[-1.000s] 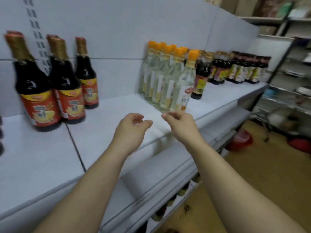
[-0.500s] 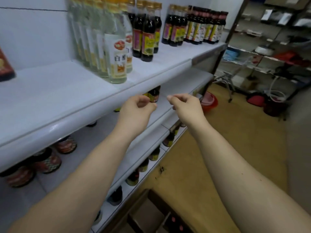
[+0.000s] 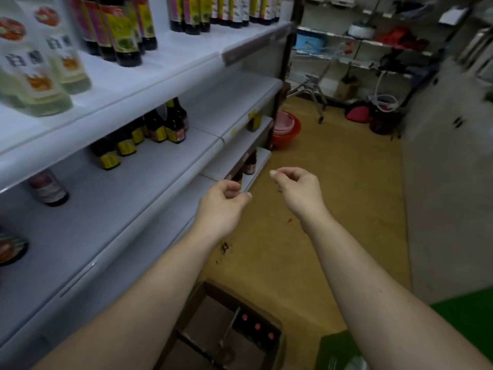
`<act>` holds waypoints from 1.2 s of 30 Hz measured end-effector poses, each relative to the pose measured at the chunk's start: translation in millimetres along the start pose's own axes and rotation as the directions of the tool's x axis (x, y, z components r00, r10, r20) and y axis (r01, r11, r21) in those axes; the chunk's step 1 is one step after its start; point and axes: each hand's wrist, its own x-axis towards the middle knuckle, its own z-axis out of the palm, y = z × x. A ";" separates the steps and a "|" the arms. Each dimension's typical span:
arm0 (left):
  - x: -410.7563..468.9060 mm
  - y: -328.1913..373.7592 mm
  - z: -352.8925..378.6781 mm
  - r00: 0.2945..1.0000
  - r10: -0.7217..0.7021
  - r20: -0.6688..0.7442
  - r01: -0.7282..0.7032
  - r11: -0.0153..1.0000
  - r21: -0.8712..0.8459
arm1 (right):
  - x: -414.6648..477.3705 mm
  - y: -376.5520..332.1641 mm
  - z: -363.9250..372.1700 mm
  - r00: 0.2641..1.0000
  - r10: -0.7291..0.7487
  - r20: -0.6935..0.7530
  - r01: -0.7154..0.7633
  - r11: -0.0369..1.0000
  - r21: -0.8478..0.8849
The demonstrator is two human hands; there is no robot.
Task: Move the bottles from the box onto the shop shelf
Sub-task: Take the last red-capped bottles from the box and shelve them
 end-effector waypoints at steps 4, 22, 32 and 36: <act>3.9 -11.8 40.9 0.992 -0.030 0.124 0.028 0.999 0.021 | 0.7 33.9 -29.2 0.995 0.078 -0.067 -0.076 0.997 0.025; 34.1 -158.8 133.3 0.896 -0.321 0.305 0.247 0.934 0.258 | -3.3 222.6 -19.3 0.897 0.417 -0.146 -0.412 0.909 0.063; 48.4 -300.2 185.3 0.855 -0.427 0.296 0.340 0.890 0.304 | -4.8 375.3 31.0 0.817 0.569 -0.089 -0.570 0.821 0.015; 55.0 -357.9 205.6 0.836 -0.463 0.295 0.363 0.869 0.337 | -3.2 432.4 55.4 0.793 0.605 -0.067 -0.607 0.795 -0.008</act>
